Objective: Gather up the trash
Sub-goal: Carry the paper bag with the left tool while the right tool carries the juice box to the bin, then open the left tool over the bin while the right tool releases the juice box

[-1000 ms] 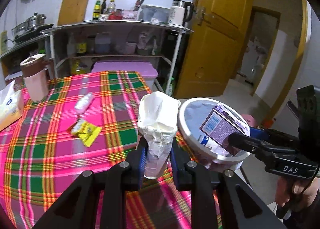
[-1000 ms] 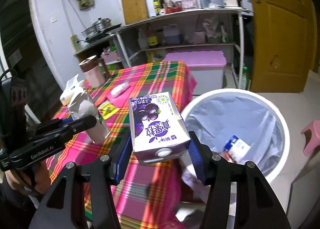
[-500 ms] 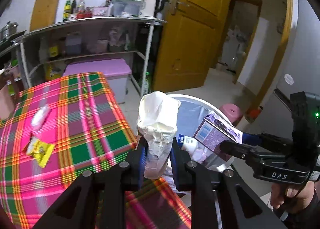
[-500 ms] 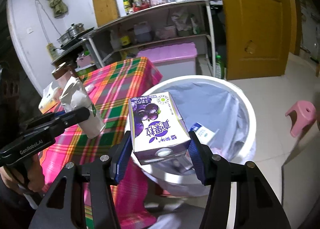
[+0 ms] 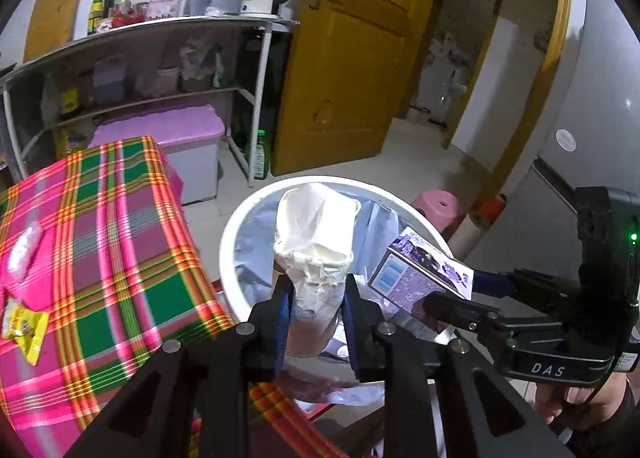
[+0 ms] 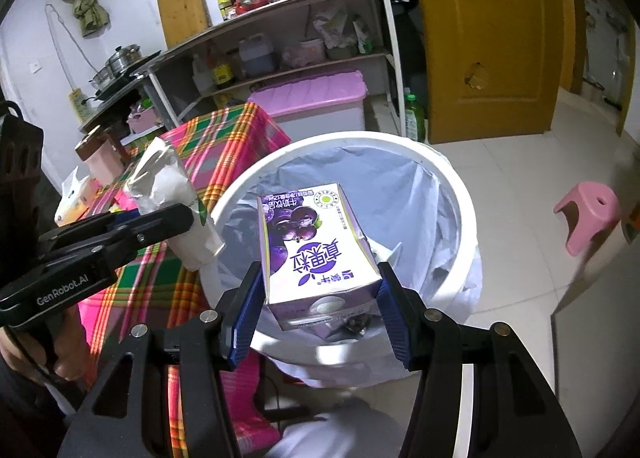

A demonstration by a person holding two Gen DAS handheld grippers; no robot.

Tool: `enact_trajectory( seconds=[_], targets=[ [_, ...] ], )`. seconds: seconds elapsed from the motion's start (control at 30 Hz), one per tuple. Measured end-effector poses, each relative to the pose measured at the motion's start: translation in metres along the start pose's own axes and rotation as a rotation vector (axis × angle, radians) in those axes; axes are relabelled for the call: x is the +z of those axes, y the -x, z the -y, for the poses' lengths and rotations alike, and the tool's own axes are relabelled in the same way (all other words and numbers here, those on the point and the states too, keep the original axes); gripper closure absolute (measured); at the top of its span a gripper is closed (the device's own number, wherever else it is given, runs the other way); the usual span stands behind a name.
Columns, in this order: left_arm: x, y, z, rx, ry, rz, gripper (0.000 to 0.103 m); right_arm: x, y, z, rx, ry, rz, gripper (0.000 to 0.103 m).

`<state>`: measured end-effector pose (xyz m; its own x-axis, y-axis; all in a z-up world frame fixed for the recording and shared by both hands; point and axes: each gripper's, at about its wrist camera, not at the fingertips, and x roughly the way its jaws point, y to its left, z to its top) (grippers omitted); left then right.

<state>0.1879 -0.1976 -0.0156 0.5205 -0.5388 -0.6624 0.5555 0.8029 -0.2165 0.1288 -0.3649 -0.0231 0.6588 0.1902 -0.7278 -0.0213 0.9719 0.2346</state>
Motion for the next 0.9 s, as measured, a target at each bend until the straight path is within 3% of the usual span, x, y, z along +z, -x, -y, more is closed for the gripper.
enact_trajectory(
  seconds=[0.33,0.43,0.9],
  targets=[
    [0.002,-0.02,0.007,-0.022,-0.016,-0.03,0.069,-0.003,-0.012,0.012,-0.018,-0.024,-0.043,0.047],
    [0.002,-0.021,0.008,-0.024,-0.017,-0.03,0.061,-0.005,-0.015,0.012,-0.017,-0.023,-0.051,0.046],
    [-0.007,0.004,0.003,-0.017,0.024,0.003,0.061,-0.002,0.005,0.003,0.0,-0.011,0.006,0.046]
  ],
)
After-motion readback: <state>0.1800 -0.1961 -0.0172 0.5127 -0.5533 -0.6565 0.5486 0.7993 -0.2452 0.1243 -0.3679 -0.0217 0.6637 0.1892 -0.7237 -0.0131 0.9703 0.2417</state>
